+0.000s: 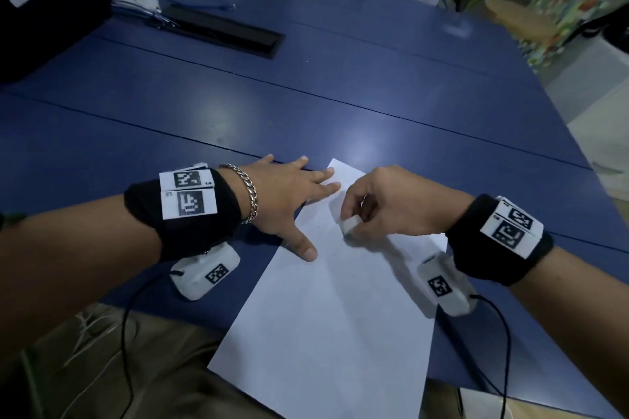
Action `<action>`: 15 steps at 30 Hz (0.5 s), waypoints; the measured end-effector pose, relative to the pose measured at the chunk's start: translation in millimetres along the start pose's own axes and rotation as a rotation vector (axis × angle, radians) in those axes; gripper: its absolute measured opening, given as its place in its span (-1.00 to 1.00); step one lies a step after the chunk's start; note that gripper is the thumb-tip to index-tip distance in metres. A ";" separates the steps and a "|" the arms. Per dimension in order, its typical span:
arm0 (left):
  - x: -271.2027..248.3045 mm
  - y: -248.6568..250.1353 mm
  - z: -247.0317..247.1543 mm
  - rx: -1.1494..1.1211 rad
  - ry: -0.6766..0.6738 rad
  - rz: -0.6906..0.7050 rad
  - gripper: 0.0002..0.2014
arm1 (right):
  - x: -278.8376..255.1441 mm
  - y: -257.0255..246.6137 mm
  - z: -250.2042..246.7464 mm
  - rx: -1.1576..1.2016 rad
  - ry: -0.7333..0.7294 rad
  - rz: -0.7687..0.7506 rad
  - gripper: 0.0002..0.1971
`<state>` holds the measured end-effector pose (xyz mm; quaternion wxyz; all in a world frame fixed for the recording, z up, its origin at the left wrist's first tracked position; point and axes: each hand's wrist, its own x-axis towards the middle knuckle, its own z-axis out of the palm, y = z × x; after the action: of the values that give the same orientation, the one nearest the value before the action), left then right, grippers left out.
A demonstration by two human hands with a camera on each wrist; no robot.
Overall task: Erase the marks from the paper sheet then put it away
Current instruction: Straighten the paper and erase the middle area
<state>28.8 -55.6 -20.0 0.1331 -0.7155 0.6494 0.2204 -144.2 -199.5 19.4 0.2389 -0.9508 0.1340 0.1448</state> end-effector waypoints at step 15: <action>1.4 -1.3 1.5 -0.018 0.009 0.010 0.27 | 7.2 2.8 -3.0 -0.053 0.025 -0.051 -0.82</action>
<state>29.9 -55.9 -22.1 0.1226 -0.7146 0.6514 0.2237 -137.8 -204.7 18.3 0.2154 -0.9617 0.1086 0.1304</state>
